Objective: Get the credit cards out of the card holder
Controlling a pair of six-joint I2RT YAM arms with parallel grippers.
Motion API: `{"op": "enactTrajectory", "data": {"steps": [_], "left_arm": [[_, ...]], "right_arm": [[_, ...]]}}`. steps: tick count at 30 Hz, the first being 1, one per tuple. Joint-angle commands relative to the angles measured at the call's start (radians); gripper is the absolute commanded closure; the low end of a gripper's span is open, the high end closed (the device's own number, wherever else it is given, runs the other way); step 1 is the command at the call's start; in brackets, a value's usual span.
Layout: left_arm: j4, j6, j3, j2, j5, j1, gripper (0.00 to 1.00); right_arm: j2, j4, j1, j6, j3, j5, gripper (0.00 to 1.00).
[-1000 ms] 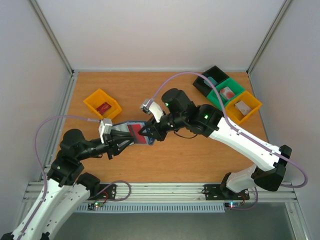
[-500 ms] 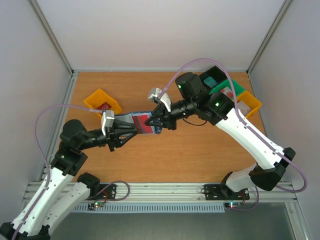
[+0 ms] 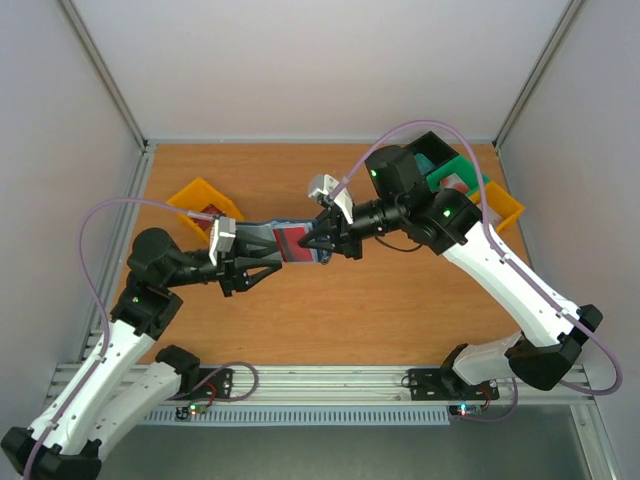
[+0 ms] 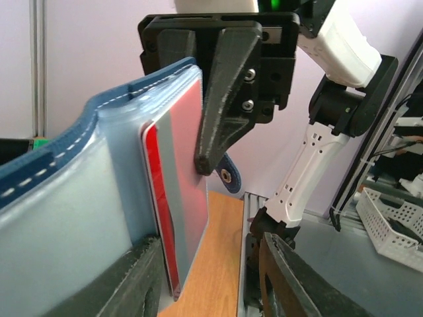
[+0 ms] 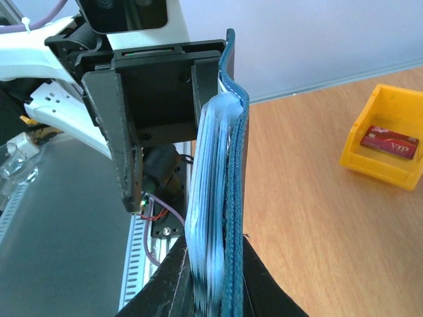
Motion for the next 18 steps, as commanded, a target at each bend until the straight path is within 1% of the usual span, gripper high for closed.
{"op": "enactTrajectory", "data": {"steps": [1,2,5,7,9,10,12,13,16,17,18], "left_arm": [[0.135,0.087,0.077,0.003,0.102,-0.026,0.56],[0.149,0.081,0.078,0.001,0.101,-0.026,0.56],[0.197,0.002,0.079,0.006,0.069,-0.026,0.55],[0.207,-0.051,0.08,0.023,0.051,-0.026,0.55],[0.205,-0.066,0.086,0.033,0.056,-0.028,0.56],[0.193,-0.064,0.092,0.038,0.056,-0.029,0.59],[0.142,-0.029,0.108,0.05,0.041,-0.042,0.73],[0.121,-0.008,0.111,0.054,0.023,-0.046,0.75],[0.106,0.014,0.107,0.064,-0.012,-0.051,0.73],[0.098,0.022,0.103,0.064,-0.047,-0.052,0.67],[0.08,0.022,0.098,0.062,-0.116,-0.052,0.61]], "right_arm": [[0.029,0.15,0.021,0.012,-0.033,-0.119,0.99],[0.028,0.166,0.02,0.021,-0.037,-0.126,0.99],[0.023,0.203,0.02,0.054,-0.05,-0.159,0.99],[0.02,0.214,0.021,0.071,-0.054,-0.166,0.99],[0.016,0.218,0.021,0.076,-0.062,-0.161,0.99],[0.013,0.224,0.02,0.077,-0.067,-0.152,0.99],[0.008,0.242,0.022,0.087,-0.082,-0.116,0.99],[0.007,0.253,0.022,0.098,-0.088,-0.094,0.99],[0.0,0.298,0.026,0.116,-0.119,-0.026,0.99],[-0.004,0.314,0.026,0.116,-0.131,-0.028,0.99],[-0.011,0.327,0.027,0.115,-0.142,-0.047,0.99]]}}
